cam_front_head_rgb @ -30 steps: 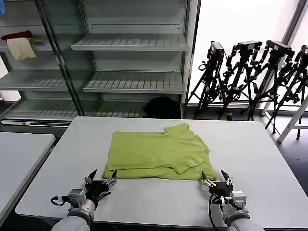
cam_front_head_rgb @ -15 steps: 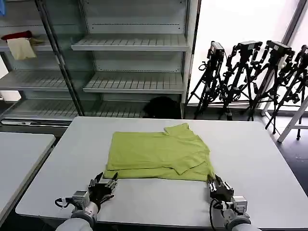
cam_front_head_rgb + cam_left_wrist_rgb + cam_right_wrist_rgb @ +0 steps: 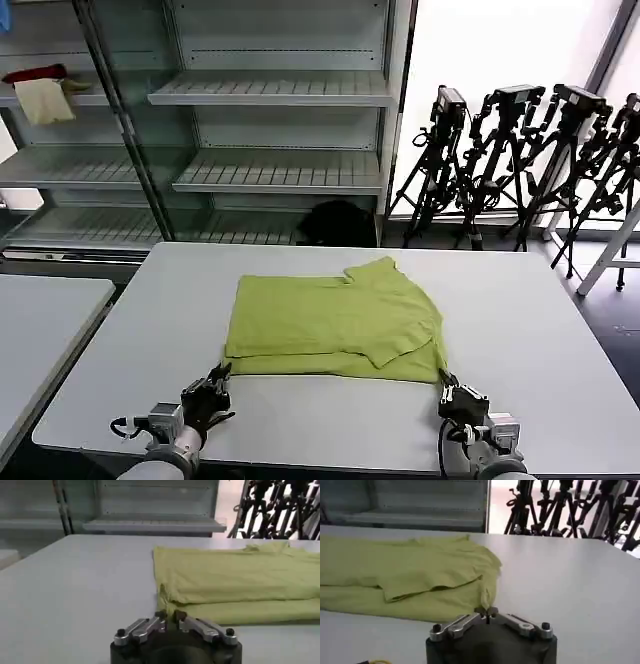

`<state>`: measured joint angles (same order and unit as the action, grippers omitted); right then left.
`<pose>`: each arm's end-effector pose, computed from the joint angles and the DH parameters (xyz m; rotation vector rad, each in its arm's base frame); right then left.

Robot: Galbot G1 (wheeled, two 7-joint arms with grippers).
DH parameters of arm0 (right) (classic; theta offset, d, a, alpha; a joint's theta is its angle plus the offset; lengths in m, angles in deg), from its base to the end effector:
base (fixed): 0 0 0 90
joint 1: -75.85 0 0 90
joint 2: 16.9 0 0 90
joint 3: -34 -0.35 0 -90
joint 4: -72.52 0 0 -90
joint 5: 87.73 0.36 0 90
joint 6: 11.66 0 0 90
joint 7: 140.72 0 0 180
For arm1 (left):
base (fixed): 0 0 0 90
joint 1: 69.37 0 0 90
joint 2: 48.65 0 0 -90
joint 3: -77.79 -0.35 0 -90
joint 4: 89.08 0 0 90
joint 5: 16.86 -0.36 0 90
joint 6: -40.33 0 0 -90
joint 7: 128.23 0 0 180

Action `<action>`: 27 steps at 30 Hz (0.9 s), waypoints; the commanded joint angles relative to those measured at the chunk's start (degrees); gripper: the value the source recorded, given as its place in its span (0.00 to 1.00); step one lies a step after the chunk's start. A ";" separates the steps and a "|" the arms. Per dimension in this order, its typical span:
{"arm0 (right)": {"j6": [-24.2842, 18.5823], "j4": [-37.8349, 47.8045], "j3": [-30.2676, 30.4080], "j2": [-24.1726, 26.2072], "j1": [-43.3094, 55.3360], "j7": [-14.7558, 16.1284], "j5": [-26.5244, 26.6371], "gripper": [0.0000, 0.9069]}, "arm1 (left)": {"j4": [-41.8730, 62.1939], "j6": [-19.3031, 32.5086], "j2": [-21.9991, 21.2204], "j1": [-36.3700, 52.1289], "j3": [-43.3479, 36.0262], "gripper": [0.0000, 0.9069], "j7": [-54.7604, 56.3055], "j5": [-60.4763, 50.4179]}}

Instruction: Fold and organize the clothes.

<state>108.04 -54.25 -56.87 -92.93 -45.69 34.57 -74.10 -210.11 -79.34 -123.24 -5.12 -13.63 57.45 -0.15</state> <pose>0.1780 -0.0367 -0.2612 0.0782 -2.7009 0.0362 0.2080 0.0363 -0.2786 -0.1041 -2.6885 0.0006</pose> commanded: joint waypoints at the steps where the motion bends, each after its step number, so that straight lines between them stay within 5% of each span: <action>1: 1.76 -7.79 1.45 0.29 -7.73 -2.64 2.40 0.00 | -9.61 0.28 2.73 -9.30 3.89 0.00 -0.59 1.40; 8: 3.40 -12.71 4.02 -0.70 -11.70 -5.35 2.31 0.00 | -14.63 -0.28 4.62 -16.91 8.28 0.00 1.70 5.36; 22: 3.37 -12.73 3.99 0.05 -14.34 -4.83 0.47 0.00 | -13.04 0.95 4.18 -20.12 10.67 0.00 5.27 8.23; 23: 3.38 -12.60 4.10 0.12 -14.44 -4.75 0.46 0.70 | -12.79 1.01 3.95 -20.28 10.26 0.00 5.23 8.06; 24: 3.37 -12.49 4.15 0.18 -14.66 -4.50 0.32 1.00 | -12.73 1.30 3.89 -20.65 9.88 0.07 5.22 7.85; 25: 3.39 -12.44 4.16 0.24 -14.87 -4.24 0.20 1.00 | -12.74 1.44 3.92 -20.93 9.59 1.00 5.19 7.77; 27: 3.39 -12.02 4.26 0.46 -15.01 -3.76 -0.02 1.00 | -12.88 1.89 3.86 -21.46 8.75 1.00 5.97 7.46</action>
<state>111.11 -65.34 -52.89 -92.61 -58.96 30.49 -73.91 -221.90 -78.50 -119.30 -22.86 -4.49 61.34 6.33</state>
